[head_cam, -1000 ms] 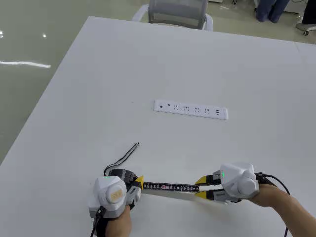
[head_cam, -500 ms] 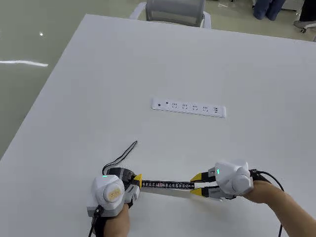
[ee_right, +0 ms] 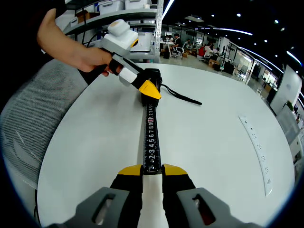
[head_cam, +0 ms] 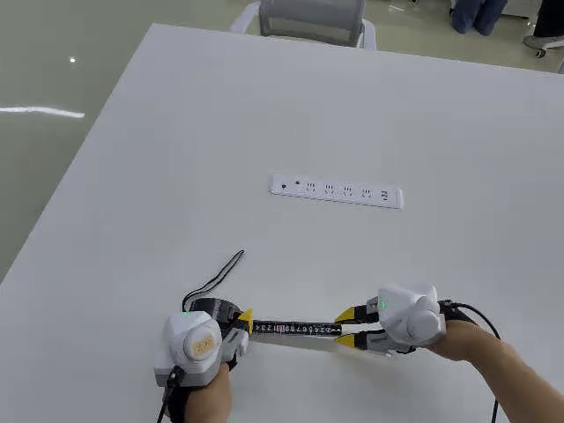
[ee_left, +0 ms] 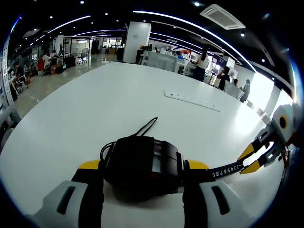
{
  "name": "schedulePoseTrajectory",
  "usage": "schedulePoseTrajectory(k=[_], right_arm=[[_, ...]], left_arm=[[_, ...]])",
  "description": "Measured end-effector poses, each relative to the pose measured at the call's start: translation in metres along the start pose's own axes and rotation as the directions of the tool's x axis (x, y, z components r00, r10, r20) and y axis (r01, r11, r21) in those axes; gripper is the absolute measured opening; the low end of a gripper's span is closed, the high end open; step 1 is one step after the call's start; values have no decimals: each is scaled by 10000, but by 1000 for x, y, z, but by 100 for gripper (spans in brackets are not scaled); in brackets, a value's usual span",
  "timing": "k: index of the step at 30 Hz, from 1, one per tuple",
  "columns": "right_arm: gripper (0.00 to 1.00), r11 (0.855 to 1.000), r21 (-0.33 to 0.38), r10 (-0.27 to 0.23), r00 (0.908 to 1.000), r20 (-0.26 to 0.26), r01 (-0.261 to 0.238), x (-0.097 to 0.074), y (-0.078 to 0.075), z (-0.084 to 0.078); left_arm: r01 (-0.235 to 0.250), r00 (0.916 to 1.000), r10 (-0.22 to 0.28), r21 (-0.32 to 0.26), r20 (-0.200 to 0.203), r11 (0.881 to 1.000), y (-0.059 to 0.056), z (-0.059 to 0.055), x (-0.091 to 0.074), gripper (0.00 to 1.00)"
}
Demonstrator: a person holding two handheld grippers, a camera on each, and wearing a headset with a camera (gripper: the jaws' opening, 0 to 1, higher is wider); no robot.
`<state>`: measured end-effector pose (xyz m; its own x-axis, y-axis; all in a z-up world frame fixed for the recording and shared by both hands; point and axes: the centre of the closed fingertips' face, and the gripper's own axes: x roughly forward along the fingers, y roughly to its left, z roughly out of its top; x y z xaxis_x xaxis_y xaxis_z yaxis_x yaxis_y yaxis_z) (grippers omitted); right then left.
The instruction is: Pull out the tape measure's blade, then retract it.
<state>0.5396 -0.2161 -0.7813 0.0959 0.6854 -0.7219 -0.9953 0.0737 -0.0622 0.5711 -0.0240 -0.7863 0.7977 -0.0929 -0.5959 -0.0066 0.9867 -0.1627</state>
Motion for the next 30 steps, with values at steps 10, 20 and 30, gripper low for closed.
schedulePoseTrajectory(k=[10, 20, 30], right_arm=[[14, 10000, -42, 26, 10000, 6, -26, 2, 1, 4], [14, 9999, -82, 77, 10000, 51, -76, 7, 0, 5], [14, 9998, -166, 91, 9999, 66, -90, 8, 0, 8]], left_arm=[[13, 10000, -13, -62, -2, 10000, 1, -1, 0, 65], [24, 10000, -25, -120, -4, 9999, 1, 1, -1, 65], [97, 10000, -97, -245, -12, 9997, 1, 0, -1, 65]])
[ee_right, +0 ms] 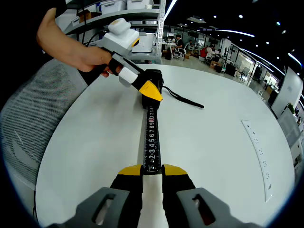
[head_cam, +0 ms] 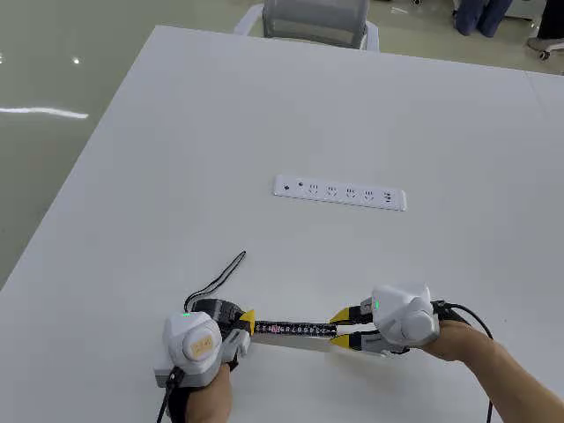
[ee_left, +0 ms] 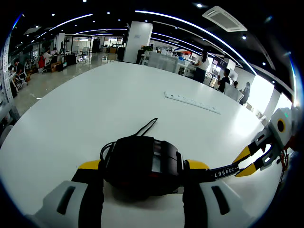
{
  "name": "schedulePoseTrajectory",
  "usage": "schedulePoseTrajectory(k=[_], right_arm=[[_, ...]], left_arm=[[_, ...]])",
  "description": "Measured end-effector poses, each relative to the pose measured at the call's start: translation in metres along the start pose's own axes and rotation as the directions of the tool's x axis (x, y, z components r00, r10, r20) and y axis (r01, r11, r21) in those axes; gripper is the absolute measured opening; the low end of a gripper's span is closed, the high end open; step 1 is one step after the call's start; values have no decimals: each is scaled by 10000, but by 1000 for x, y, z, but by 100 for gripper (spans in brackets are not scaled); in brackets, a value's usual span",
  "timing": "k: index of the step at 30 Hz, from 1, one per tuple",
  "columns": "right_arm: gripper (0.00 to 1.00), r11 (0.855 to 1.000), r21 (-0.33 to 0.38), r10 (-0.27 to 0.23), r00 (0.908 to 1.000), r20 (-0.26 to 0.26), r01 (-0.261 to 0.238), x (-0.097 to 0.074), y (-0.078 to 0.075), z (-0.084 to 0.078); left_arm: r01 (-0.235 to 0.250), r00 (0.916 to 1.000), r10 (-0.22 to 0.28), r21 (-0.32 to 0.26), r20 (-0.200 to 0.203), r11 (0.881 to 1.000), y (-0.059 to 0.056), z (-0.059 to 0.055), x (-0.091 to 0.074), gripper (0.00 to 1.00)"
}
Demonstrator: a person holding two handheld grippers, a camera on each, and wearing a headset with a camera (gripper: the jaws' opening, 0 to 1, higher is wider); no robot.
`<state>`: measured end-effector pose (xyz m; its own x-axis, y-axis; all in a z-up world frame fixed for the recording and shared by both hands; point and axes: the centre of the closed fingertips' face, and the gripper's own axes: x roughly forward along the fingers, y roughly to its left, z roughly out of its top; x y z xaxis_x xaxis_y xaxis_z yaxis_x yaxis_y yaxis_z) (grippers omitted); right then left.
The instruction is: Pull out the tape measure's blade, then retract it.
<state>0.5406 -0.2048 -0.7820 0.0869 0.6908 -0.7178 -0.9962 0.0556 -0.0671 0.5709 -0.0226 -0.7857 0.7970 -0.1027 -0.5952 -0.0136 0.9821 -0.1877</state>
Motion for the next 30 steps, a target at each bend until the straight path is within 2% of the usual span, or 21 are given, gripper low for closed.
schedulePoseTrajectory(k=[30], right_arm=[[14, 10000, -28, 11, 10000, 45, -11, 7, 0, 8]], left_arm=[[26, 10000, -26, -64, 25, 10000, 0, 0, 0, 65]])
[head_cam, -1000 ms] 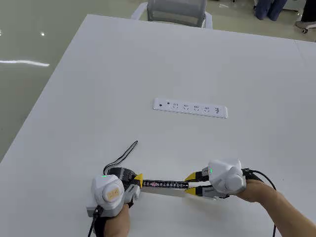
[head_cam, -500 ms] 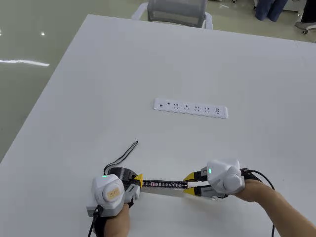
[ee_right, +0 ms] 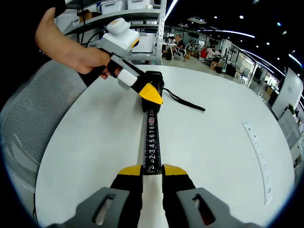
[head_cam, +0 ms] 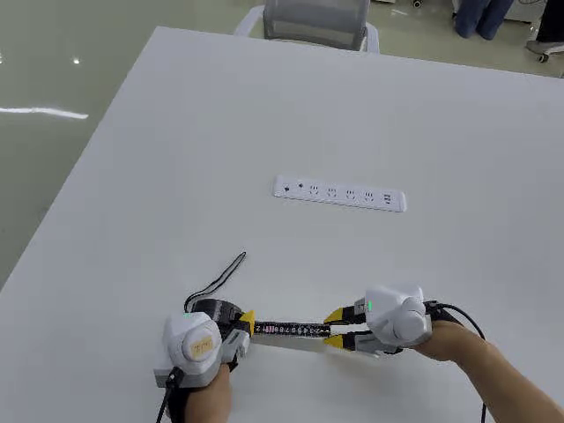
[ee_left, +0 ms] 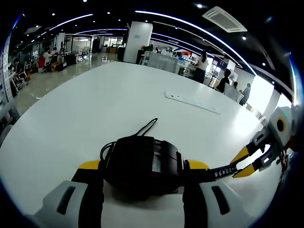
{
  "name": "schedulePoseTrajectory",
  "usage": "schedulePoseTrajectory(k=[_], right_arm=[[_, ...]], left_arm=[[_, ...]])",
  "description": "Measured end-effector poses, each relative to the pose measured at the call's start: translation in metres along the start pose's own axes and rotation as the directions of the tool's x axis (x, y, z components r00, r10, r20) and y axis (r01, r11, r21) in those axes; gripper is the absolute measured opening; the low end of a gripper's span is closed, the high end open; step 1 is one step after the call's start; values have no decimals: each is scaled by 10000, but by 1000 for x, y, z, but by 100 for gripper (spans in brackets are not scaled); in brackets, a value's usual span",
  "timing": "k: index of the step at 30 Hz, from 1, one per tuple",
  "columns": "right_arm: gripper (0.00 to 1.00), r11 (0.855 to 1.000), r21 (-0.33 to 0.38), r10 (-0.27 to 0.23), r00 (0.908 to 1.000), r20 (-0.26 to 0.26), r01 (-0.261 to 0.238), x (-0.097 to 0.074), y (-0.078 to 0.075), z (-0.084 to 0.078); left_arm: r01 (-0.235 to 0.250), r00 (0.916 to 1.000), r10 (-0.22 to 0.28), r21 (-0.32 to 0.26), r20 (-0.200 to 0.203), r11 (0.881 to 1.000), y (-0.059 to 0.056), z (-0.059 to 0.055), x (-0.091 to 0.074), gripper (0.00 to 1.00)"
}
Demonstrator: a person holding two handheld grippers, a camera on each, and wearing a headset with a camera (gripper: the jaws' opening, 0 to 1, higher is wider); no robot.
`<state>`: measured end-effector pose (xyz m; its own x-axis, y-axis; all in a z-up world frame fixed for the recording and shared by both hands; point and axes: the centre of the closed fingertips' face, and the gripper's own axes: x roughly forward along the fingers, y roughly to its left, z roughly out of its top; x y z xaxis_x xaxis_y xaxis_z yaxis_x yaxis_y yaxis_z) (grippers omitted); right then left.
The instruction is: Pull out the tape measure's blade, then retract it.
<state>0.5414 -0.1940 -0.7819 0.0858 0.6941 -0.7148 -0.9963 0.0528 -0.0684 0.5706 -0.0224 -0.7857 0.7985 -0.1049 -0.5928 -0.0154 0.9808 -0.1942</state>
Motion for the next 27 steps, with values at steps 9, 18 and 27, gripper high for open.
schedulePoseTrajectory(k=[9, 18, 27], right_arm=[[14, 10000, -24, 9, 10000, 48, -9, 2, 0, 3], [14, 10000, -31, 2, 10000, 98, -1, 4, 0, 7], [14, 10000, -52, 5, 9999, 110, -5, 7, -1, 8]], left_arm=[[20, 10000, -20, 25, -13, 10000, 0, 1, -1, 65], [22, 10000, -21, 155, -44, 9999, 0, 0, -1, 65], [19, 10000, -19, 98, -9, 10000, 0, 0, -1, 65]])
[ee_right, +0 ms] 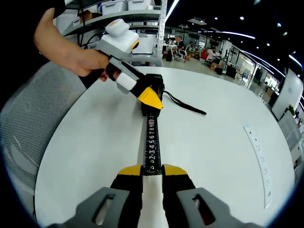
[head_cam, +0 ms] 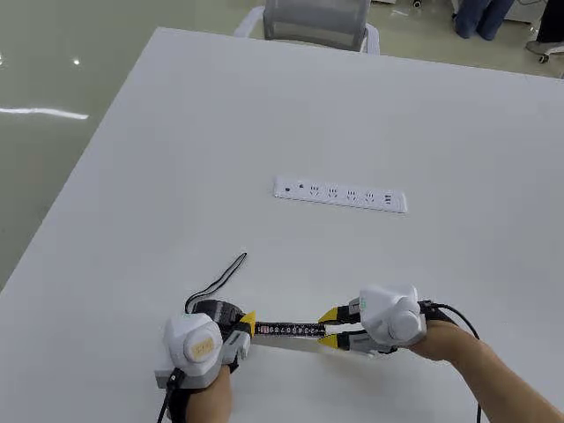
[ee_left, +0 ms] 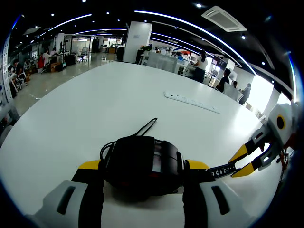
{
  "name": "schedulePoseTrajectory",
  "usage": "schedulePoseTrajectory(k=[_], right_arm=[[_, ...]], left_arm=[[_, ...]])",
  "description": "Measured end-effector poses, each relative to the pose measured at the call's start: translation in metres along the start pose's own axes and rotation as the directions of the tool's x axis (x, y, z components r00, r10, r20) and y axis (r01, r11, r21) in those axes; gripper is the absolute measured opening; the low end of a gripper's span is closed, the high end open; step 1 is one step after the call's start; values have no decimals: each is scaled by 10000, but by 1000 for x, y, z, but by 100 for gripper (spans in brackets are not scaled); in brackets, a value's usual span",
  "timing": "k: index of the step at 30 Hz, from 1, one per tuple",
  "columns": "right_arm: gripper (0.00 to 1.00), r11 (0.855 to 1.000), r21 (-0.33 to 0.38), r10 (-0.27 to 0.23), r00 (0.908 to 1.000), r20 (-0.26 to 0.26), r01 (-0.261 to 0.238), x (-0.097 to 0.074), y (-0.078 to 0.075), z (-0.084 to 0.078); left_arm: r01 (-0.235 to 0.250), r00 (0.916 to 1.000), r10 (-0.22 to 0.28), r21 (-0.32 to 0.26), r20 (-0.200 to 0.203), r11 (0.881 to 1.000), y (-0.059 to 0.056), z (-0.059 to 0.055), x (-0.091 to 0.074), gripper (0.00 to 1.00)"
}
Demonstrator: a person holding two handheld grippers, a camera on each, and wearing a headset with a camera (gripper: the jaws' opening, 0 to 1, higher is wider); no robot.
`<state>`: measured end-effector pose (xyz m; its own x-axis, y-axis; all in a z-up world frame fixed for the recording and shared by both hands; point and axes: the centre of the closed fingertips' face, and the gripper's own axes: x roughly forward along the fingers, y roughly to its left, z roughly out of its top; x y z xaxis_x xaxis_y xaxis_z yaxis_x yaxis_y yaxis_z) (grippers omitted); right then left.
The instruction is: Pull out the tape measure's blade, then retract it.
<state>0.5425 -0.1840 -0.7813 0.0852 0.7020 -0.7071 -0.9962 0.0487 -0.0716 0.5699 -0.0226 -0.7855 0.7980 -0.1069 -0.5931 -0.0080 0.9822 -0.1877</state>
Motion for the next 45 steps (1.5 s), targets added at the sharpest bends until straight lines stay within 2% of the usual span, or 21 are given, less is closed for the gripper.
schedulePoseTrajectory(k=[45], right_arm=[[14, 9999, -116, 85, 9999, 124, -84, 16, 0, 13]], left_arm=[[228, 9997, -228, -335, 8, 9992, 1, 2, -1, 65]])
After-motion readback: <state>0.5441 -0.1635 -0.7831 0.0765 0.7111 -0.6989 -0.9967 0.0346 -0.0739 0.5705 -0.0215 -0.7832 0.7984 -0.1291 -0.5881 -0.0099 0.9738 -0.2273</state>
